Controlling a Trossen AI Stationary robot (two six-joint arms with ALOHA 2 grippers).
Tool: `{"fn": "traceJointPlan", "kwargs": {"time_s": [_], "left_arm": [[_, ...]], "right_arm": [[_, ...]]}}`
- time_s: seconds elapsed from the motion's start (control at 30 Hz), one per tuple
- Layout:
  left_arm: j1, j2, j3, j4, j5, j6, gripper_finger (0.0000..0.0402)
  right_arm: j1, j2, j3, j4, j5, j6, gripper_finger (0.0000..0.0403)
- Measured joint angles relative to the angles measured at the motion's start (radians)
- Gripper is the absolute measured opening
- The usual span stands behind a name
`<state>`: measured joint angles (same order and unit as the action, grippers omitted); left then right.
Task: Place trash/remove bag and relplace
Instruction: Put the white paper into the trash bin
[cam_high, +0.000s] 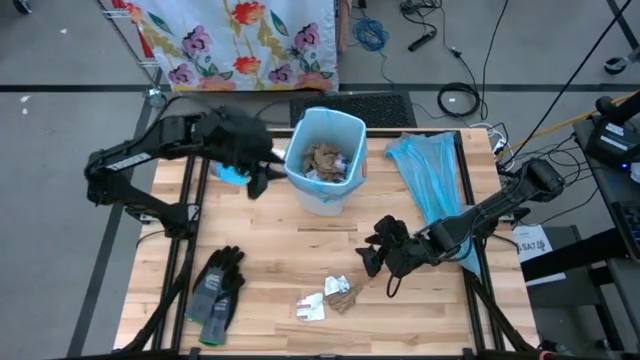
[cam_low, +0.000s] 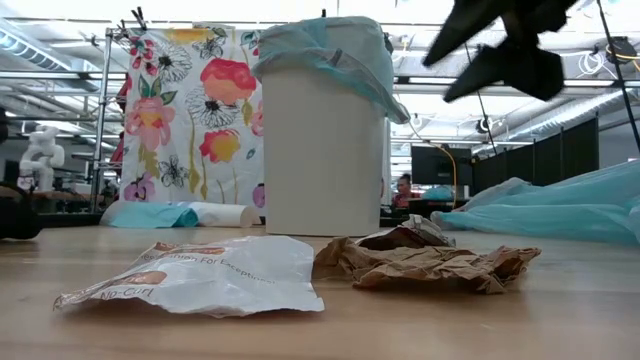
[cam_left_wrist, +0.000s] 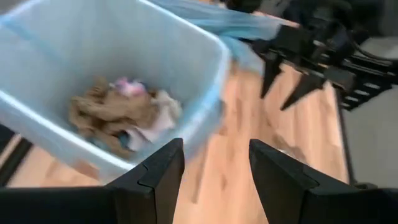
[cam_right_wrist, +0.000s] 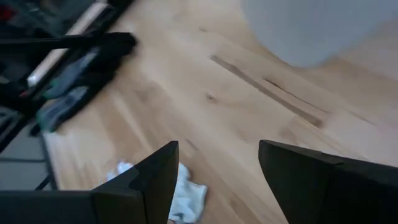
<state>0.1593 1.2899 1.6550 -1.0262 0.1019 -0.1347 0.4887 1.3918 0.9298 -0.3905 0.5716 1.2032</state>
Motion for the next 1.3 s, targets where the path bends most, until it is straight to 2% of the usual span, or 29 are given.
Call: {"fn": "traceJointPlan", "kwargs": {"time_s": [0.17,0.33,0.57,0.7,0.83,0.97,1.07,1.3], "left_arm": [[-0.160,-0.042,-0.122,0.013,-0.158,-0.158,0.0183],[-0.336,-0.108,-0.330,0.144,-0.344,-0.336,0.0183],[-0.526,-0.170,-0.661,0.398,-0.431,-0.631,0.0183],[-0.615,-0.173,-0.794,0.555,-0.471,-0.762,0.0183],[-0.689,-0.160,-0.885,0.673,-0.565,-0.861,0.0183],[-0.761,-0.157,-0.956,0.738,-0.660,-0.971,0.0183],[-0.803,-0.156,-0.987,0.748,-0.668,-1.033,0.0183],[-0.830,-0.146,-1.006,0.797,-0.661,-1.038,0.0183]], "right_arm": [[0.002,0.000,0.000,0.146,-0.050,-0.184,0.0215],[0.002,0.000,0.002,0.229,-0.133,-0.300,0.0215],[0.002,0.065,0.120,0.204,-0.234,-0.477,0.0214],[0.004,0.163,0.258,0.041,-0.279,-0.623,0.0206],[0.004,0.266,0.386,-0.131,-0.318,-0.734,0.0197],[0.004,0.359,0.469,-0.216,-0.357,-0.815,0.0190],[0.004,0.424,0.487,-0.227,-0.393,-0.860,0.0186],[-0.011,0.555,0.487,-0.214,-0.449,-0.876,0.0185]]}}
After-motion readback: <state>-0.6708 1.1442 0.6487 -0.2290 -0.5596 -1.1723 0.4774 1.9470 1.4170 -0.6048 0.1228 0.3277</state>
